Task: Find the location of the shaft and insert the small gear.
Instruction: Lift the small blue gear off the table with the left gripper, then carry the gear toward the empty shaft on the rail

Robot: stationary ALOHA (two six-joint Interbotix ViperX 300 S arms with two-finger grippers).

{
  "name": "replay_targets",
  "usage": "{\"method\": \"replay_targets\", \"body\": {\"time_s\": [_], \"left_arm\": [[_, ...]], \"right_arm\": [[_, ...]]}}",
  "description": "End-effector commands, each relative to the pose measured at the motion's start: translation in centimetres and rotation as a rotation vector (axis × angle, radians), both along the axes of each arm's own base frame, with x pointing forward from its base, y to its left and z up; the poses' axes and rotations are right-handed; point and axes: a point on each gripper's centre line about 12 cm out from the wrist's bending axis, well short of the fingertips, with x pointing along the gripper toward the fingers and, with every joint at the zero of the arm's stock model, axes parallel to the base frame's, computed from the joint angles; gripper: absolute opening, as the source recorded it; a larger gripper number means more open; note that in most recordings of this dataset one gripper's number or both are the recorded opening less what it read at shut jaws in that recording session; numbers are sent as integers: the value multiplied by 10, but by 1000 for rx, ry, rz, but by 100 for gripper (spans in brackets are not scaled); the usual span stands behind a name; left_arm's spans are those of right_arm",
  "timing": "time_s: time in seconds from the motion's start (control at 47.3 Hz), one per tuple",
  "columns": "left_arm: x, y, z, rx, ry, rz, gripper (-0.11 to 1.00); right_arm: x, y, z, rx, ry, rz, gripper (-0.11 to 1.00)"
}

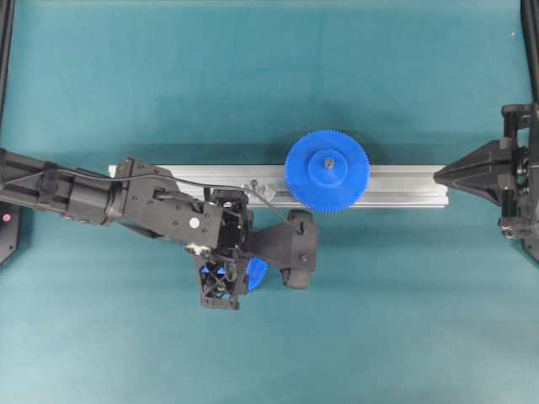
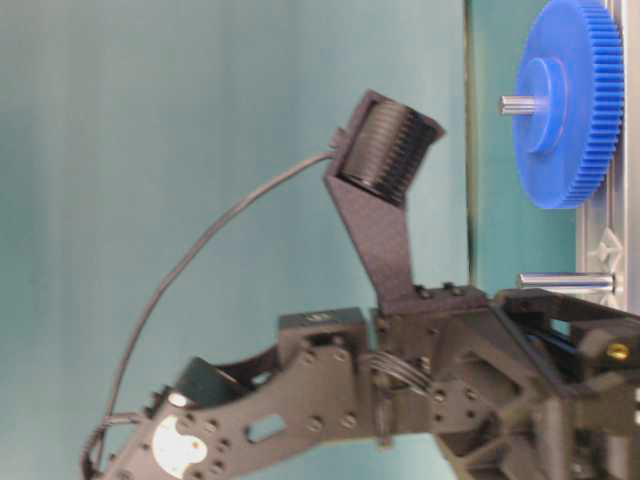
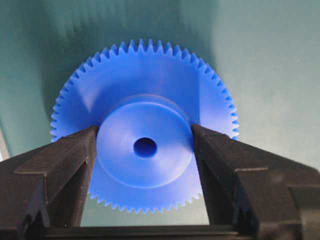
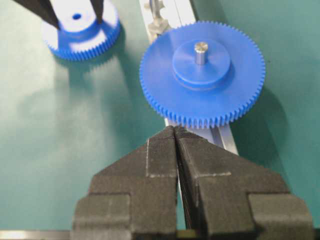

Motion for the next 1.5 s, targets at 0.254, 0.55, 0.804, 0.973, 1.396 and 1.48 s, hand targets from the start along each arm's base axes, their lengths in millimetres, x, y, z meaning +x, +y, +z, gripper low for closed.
{"method": "replay_targets", "body": {"time_s": [0.254,0.55,0.804,0.973,1.396,1.48], "left_arm": [[14,-2,57,-8,-76,1,65],[15,-2,87,-3,-106,-29,65],[10,1,108,4,-111,-46,65],[9,4,118,15,-115,-81,65],[10,33,149,42,-145,-96,65],[11,40,156,45,-159,-90,65]], "right_arm": [[3,-1,6,3,-20,-8,4],[3,-1,6,3,-20,-8,4],[3,-1,6,3,-20,-8,4],[3,-1,6,5,-20,-8,4],[2,-1,6,3,-20,-8,4],[2,-1,6,3,-23,-8,4]]}}
